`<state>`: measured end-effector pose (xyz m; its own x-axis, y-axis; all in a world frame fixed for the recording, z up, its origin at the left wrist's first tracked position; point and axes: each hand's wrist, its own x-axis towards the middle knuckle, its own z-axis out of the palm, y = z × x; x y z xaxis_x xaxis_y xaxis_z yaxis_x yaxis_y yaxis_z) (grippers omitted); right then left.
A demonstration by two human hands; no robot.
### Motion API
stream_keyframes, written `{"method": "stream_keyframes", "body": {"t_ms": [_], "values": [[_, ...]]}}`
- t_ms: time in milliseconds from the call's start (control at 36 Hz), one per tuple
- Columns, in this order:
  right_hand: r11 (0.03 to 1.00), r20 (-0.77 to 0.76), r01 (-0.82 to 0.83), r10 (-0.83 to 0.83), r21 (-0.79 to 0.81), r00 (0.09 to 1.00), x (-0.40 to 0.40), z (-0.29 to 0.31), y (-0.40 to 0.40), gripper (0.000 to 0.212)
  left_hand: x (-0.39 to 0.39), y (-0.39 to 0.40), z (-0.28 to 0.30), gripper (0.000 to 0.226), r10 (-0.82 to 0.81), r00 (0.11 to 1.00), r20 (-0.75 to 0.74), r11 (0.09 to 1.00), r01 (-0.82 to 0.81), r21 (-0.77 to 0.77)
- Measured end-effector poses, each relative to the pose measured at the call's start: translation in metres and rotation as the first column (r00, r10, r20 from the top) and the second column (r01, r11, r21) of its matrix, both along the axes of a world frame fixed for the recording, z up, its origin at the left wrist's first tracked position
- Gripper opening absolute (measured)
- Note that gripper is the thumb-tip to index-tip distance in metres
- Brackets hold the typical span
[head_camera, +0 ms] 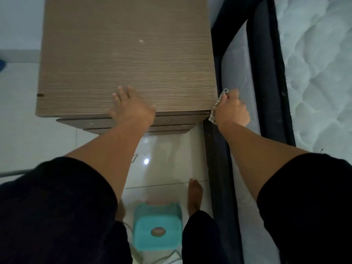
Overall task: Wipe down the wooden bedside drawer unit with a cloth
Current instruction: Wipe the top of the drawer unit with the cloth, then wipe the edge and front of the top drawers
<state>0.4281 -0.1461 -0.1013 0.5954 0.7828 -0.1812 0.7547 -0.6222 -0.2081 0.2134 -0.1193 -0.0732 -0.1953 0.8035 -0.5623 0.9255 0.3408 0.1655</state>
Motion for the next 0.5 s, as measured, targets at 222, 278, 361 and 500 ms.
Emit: {"method": "stream_keyframes", "body": {"t_ms": [222, 278, 361, 500], "values": [[0.902, -0.58, 0.43, -0.327, 0.045, 0.746, 0.031, -0.005, 0.014, 0.029, 0.034, 0.018, -0.002, 0.08, -0.166, 0.983, 0.073, 0.984, 0.16, 0.075], [0.893, -0.671, 0.448, -0.304, 0.048, 0.676, 0.034, -0.003, 0.024, 0.029, 0.043, 0.024, -0.003, 0.078, -0.224, 0.968, 0.115, 0.972, 0.215, 0.091], [0.91, -0.76, 0.415, -0.275, -0.008, 0.588, 0.039, 0.0, 0.04, 0.035, 0.06, 0.034, -0.003, 0.076, -0.308, 0.935, 0.174, 0.95, 0.291, 0.115], [0.935, -0.813, 0.35, -0.249, -0.059, 0.527, 0.047, -0.007, 0.063, 0.065, 0.085, 0.057, -0.005, 0.074, -0.428, 0.89, 0.159, 0.902, 0.412, 0.126]]}}
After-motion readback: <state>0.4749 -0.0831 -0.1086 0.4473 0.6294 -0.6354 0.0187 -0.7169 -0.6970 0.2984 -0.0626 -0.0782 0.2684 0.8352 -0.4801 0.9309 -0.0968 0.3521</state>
